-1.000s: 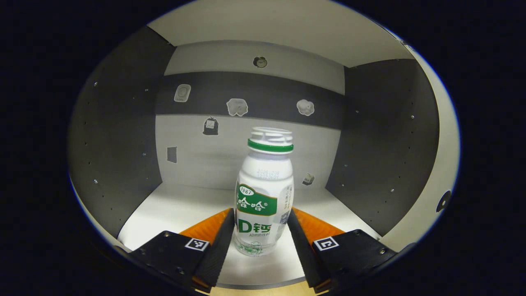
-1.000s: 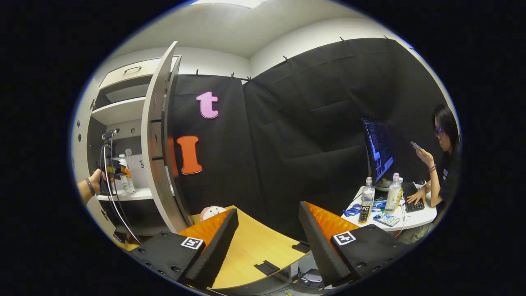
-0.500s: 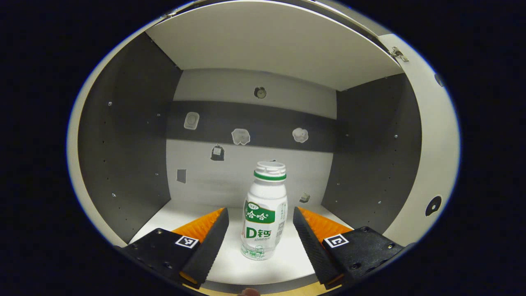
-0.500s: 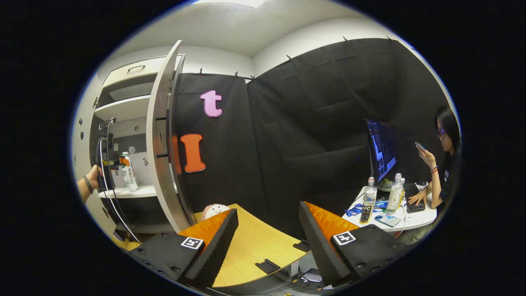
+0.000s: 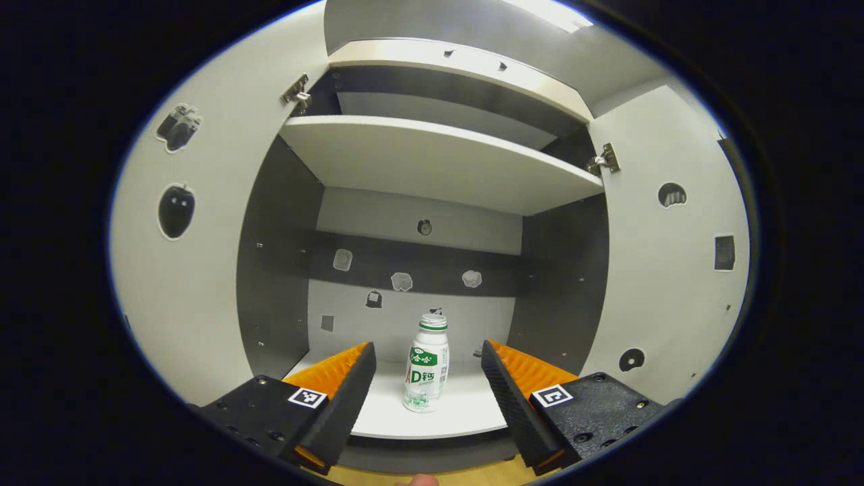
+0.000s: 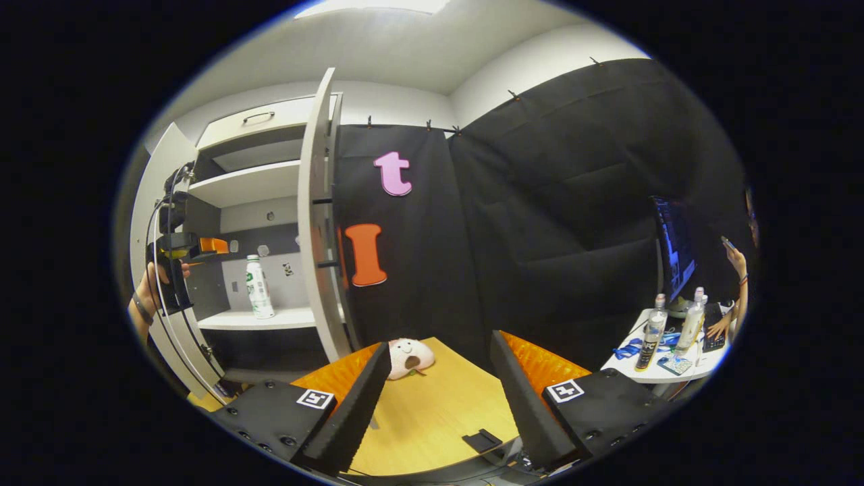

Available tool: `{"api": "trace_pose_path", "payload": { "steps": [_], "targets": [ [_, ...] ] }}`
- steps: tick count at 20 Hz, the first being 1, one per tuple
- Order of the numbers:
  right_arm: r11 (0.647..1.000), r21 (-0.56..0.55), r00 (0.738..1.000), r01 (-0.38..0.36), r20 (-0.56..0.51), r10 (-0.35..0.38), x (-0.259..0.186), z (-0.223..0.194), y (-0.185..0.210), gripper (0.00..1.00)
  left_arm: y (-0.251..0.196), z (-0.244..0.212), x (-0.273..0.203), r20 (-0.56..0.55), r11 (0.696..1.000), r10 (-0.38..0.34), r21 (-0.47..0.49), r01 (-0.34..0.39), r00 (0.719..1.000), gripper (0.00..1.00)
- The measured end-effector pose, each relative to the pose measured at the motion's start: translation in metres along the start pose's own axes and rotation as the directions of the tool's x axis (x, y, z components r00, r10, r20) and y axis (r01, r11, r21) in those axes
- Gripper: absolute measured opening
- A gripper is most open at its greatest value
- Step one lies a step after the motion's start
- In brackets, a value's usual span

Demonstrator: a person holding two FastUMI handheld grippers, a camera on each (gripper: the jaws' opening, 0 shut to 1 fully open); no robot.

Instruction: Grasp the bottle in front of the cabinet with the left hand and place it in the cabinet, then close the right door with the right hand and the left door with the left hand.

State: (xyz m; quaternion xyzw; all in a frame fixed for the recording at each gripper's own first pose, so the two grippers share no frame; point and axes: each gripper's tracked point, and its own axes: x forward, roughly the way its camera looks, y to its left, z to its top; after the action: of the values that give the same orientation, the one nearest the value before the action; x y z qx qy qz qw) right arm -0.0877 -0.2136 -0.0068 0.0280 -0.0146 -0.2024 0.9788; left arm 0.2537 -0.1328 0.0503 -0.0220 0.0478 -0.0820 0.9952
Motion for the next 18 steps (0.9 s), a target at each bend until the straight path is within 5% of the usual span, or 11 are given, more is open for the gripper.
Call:
{"api": "trace_pose_path", "payload": {
  "steps": [3,5,18],
  "targets": [
    [0.996,0.002,0.996,-0.087,0.006,0.087,-0.001,0.004,0.031,0.98,0.001,0.012,-0.046,0.037,1.0,-0.011,-0.029,0.012,0.999,0.93],
    [0.991,-0.009,0.991,-0.134,-0.01,0.134,-0.004,0.001,0.048,0.89,0.006,0.013,-0.076,0.056,1.0,0.0,-0.031,0.002,0.998,0.96],
    [0.927,0.01,0.921,-0.375,-0.11,0.374,-0.012,-0.029,0.143,0.89,0.044,-0.076,-0.248,0.009,0.98,0.201,0.001,-0.201,0.98,0.96]
  ]
}}
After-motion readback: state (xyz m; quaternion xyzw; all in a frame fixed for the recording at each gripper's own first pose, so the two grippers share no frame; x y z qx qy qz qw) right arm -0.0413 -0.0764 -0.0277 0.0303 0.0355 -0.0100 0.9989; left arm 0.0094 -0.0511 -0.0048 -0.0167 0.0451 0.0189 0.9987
